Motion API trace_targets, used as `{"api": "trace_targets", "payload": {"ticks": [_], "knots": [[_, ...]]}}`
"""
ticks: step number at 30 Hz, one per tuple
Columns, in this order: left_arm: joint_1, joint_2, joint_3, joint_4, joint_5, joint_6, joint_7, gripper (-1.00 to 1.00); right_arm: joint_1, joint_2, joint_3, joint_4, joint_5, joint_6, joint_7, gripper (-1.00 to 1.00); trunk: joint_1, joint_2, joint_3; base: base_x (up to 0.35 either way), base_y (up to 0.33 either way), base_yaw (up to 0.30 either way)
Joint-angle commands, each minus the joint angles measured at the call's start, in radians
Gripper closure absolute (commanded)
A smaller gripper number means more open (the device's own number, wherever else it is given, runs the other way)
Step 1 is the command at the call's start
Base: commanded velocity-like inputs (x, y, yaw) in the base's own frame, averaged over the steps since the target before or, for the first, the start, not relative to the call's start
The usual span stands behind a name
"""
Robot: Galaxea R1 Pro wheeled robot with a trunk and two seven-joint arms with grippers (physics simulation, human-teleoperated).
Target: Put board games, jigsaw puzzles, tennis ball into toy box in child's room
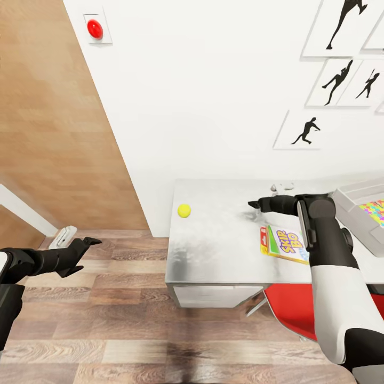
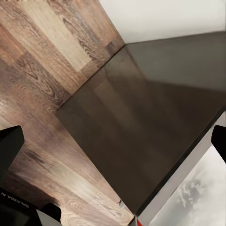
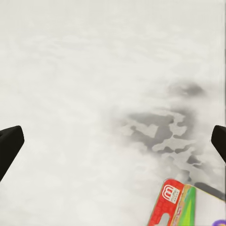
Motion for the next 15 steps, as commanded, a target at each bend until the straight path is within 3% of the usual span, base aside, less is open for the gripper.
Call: {"api": "trace_targets", "payload": {"ticks": [1,15], "knots": [[-0.001,0.001,0.001,0.000,0.008,0.006,0.010,-1.00,-0.001,0.001,-0.001,-0.007,0.011,0.008,0.010,-1.00,0.001,-0.002,0.000,0.000,0.000,0.000],[0.009,0.001,0.002,0.000,0.005,0.008,0.010,-1.00,0.008,0.004,0.001,-0.111,0.012,0.108,0.011,-1.00,0.001,-0.002,0.021,0.000,0.000,0.000]]}}
